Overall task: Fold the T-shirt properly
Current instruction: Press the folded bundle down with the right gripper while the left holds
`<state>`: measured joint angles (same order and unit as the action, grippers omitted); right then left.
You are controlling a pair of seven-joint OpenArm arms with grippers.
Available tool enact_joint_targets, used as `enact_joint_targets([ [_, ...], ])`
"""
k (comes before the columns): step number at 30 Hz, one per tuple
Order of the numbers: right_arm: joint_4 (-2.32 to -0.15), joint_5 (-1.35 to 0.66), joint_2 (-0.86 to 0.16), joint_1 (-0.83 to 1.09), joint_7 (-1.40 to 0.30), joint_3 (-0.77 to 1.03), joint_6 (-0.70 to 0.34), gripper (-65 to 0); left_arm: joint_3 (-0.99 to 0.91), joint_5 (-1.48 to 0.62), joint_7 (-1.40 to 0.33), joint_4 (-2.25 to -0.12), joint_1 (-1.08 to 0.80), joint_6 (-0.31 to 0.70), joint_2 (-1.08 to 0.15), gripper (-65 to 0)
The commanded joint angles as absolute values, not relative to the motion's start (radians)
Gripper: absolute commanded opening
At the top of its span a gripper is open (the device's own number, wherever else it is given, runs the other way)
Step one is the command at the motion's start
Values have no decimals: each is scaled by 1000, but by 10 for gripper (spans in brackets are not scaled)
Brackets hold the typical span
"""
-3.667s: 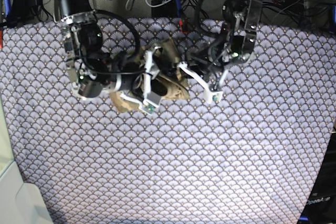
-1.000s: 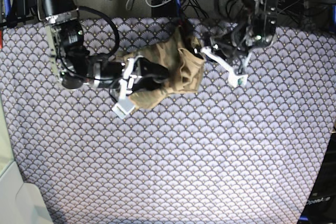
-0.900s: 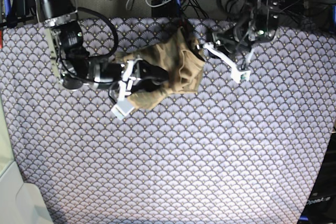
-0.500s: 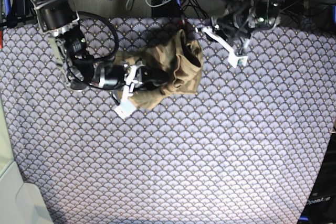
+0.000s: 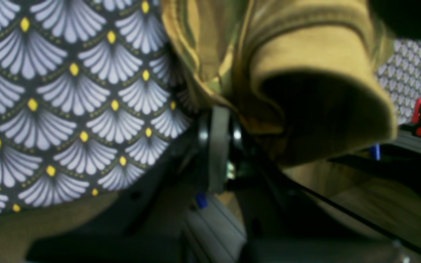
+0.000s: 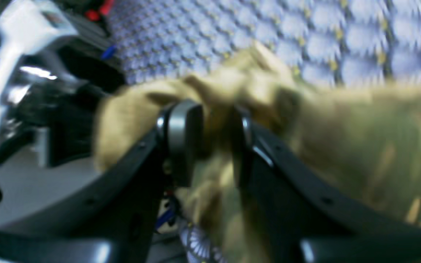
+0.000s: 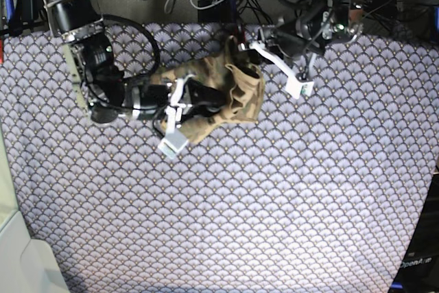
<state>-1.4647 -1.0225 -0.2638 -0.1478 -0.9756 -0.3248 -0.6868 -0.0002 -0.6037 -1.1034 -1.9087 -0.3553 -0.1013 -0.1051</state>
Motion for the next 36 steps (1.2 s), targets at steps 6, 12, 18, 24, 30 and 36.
enact_joint_targets([
  [6,-1524,-1046,-242,-107,-964,-325,-698,-496,-5,-611,-1098,-1910,-361,-99,-134,-647],
  [12,-1523,-1046,-246,-71,-963,-328,-698,-496,-8,-610,-1098,-1911,-384,-99,-189,-647],
  [18,-1412,-1041,-222,-107,-934,-331,-698,-496,-97,-618,-1098,-1911,-407,-99,-191,-647],
  [24,-1330,-912,-145,-156,-923,-343,-698,-495,-120,-613,-1098,-1911,-433,-99,-194,-647],
  [30,-1328,-905,-90,-191,-929,-344,-698,-495,-111,-619,-1098,-1911,-443,-99,-188,-647],
  [36,-1391,-905,-107,-203,-995,-340,-698,-495,-64,-619,-1096,-1911,-438,-97,-159,-647],
])
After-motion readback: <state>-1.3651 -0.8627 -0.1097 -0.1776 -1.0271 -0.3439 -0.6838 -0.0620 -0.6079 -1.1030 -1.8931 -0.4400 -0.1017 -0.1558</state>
